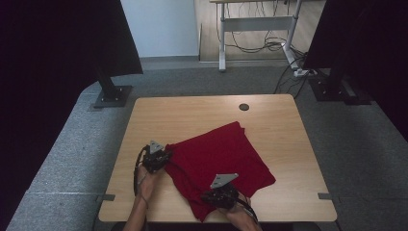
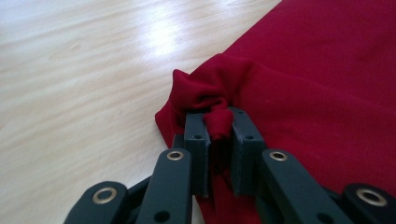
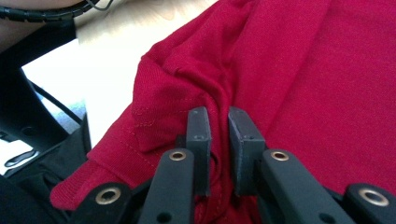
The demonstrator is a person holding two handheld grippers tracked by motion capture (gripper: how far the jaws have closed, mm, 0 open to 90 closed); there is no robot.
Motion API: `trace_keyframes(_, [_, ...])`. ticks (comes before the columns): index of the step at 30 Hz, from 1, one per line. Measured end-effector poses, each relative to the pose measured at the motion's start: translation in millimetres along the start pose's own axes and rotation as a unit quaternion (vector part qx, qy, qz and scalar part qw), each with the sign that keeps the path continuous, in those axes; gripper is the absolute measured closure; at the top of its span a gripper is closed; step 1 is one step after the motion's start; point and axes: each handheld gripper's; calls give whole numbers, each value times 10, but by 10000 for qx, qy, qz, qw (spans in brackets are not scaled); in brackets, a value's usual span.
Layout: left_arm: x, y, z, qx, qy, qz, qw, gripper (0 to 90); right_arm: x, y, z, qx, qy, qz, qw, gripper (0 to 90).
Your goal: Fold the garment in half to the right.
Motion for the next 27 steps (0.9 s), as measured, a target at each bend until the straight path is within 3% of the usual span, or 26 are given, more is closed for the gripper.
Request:
trace_keyframes(4, [-42, 26, -24, 24, -19, 11, 10000, 795, 24, 10, 10, 23, 2, 122, 9999, 801])
trace_keyframes(5, [-131, 37, -7, 171, -206, 147, 9995, 795, 24, 10, 10, 23, 2, 122, 9999, 804])
trace_keyframes(6, [-131, 37, -7, 171, -206, 147, 9995, 800, 24, 10, 10, 23, 2, 122, 9999, 804])
trace_keyframes(7, [-131, 37, -7, 171, -206, 147, 9995, 800, 12, 15, 32, 19, -26, 323, 9995, 804])
trace_keyframes(8, [-329, 43, 141, 212, -637, 260, 9974, 800, 12, 15, 32, 19, -26, 323, 9995, 812])
trace_keyframes(9, [-405, 36, 211, 254, -780, 314, 9961, 806, -93, 47, 129, 43, -277, 619, 9977, 817])
trace_keyframes(11, [-572, 23, 386, 335, -1052, 363, 9932, 807, -215, 77, 226, 73, -580, 787, 9952, 818])
trace_keyframes(14, [-572, 23, 386, 335, -1052, 363, 9932, 807, -286, 102, 282, 48, -709, 831, 9940, 818])
trace_keyframes(15, [-820, -49, 774, 557, -1542, 370, 9858, 807, -286, 102, 282, 48, -709, 831, 9940, 818])
trace_keyframes(16, [-848, -85, 882, 624, -1637, 365, 9839, 807, -618, 220, 467, -222, -1122, 743, 9907, 818])
trace_keyframes(17, [-848, -85, 882, 624, -1637, 365, 9839, 806, -618, 220, 467, -222, -1122, 743, 9907, 818])
trace_keyframes(18, [-832, -182, 1075, 763, -1791, 318, 9804, 806, -712, 237, 498, -297, -1205, 671, 9900, 818])
trace_keyframes(19, [-832, -182, 1075, 763, -1791, 318, 9804, 806, -712, 237, 498, -297, -1205, 671, 9900, 818])
trace_keyframes(20, [-721, -302, 1226, 943, -1830, 268, 9782, 806, -890, 239, 519, -405, -1308, 447, 9896, 817])
trace_keyframes(21, [-721, -302, 1226, 943, -1830, 268, 9782, 805, -890, 239, 519, -405, -1308, 447, 9896, 817])
trace_keyframes(22, [-521, -424, 1312, 1056, -1800, 170, 9778, 805, -1035, 167, 472, -384, -1357, 207, 9898, 817])
trace_keyframes(23, [-521, -424, 1312, 1056, -1800, 170, 9778, 802, -1035, 167, 472, -384, -1357, 207, 9898, 817])
trace_keyframes(24, [-521, -424, 1312, 1056, -1800, 170, 9778, 802, -1129, 33, 356, -203, -1352, 3, 9906, 817])
trace_keyframes(25, [-130, -578, 1314, 1140, -1614, 6, 9803, 802, -1129, 33, 356, -203, -1352, 3, 9906, 817])
trace_keyframes(26, [9, -621, 1285, 1125, -1522, -64, 9819, 795, -1149, -197, 97, 209, -1282, -181, 9914, 817])
trace_keyframes(27, [9, -621, 1285, 1125, -1522, -64, 9819, 792, -1149, -197, 97, 209, -1282, -181, 9914, 817])
Point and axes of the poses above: each handheld gripper's, and its own axes: x roughly forward along the jaws, z roughly out of its top, y roughly to its left, and after that the axes turned 2 degrees about x, right-handed
